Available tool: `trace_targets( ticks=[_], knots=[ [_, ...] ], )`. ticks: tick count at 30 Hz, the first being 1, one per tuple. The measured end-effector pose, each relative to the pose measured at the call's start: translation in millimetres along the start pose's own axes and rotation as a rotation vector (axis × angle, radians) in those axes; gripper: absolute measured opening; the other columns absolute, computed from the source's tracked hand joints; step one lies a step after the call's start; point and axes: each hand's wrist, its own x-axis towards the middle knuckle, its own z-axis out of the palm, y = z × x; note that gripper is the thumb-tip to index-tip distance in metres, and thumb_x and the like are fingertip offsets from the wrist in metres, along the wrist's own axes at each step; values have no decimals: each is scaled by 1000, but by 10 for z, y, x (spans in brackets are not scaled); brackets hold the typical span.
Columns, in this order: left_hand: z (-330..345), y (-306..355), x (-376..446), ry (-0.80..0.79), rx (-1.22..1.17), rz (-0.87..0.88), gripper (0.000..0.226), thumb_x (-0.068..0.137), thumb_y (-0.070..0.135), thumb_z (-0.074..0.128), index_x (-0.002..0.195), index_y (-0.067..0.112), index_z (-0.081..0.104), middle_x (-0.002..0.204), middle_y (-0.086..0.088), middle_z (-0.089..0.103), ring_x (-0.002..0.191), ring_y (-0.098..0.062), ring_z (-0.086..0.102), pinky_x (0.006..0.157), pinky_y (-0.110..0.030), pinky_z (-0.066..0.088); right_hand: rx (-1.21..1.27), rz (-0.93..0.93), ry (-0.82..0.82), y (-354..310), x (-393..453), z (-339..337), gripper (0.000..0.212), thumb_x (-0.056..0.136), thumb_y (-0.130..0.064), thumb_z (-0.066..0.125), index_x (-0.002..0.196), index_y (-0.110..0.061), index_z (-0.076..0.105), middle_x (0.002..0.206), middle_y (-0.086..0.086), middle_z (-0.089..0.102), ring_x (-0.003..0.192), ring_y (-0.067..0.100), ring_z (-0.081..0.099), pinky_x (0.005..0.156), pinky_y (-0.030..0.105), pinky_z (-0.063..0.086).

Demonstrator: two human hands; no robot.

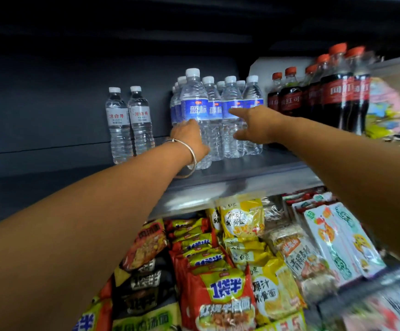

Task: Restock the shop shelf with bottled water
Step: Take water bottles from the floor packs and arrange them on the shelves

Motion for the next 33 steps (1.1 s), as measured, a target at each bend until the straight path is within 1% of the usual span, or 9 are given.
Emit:
trace_targets(
  ticks=[3,7,11,15,21,23,25,28,33],
  knots=[
    [40,218,-339,11,-32,147,55,83,25,64,128,4,42,135,-17,41,127,-33,37,106,-38,32,-135,35,33,10,-431,49,69,90,-32,58,149,-21,22,147,11,39,133,32,35,105,44,37],
    [266,448,-813,8,-31,266,52,83,27,63,127,10,42,135,-12,39,128,-32,34,104,-43,33,-241,69,86,56,-1128,181,67,86,-27,60,145,-18,31,143,9,43,130,32,37,100,46,38],
    [749,617,-1340,-42,-51,385,46,83,25,61,124,12,43,131,-11,42,123,-31,37,101,-41,34,-296,148,49,197,-1848,499,60,86,-25,57,141,-15,37,141,10,45,128,32,37,100,44,33],
    [1548,707,-1893,-179,-79,442,49,84,25,61,128,15,41,133,-9,40,125,-30,35,100,-39,32,-252,244,-64,456,-2522,1118,57,84,-19,59,137,-11,41,133,13,51,123,35,40,96,44,36],
    [3134,674,-2768,-437,-26,542,43,84,17,56,125,14,42,129,-10,41,121,-31,38,94,-40,33,-177,410,-294,919,-3589,2584,55,85,-17,57,137,-9,41,134,16,50,125,35,39,97,44,33],
    [3743,595,-3091,-512,-21,558,43,83,16,56,124,15,43,129,-8,41,121,-30,38,93,-40,33,-117,452,-336,1043,-3968,3217,55,81,-12,58,134,-7,45,127,17,55,121,37,42,91,44,35],
    [4348,496,-3431,-608,-15,563,41,87,18,53,126,15,42,131,-8,41,122,-29,38,94,-40,32,-81,497,-434,1128,-4343,3853,50,81,-16,60,129,-9,48,126,14,54,121,34,42,87,41,35],
    [5260,329,-3947,-725,25,577,37,90,16,48,126,15,41,134,-7,40,124,-29,39,97,-39,32,-25,545,-594,1227,-4891,4809,52,85,-22,56,134,-12,42,137,11,46,129,31,35,98,39,31],
    [6714,58,-4684,-857,8,571,36,90,18,50,126,19,41,135,-4,40,125,-27,36,98,-40,30,33,624,-774,1370,-5678,6374,52,88,-21,55,137,-14,37,139,9,44,128,31,35,100,37,31]
  ],
)
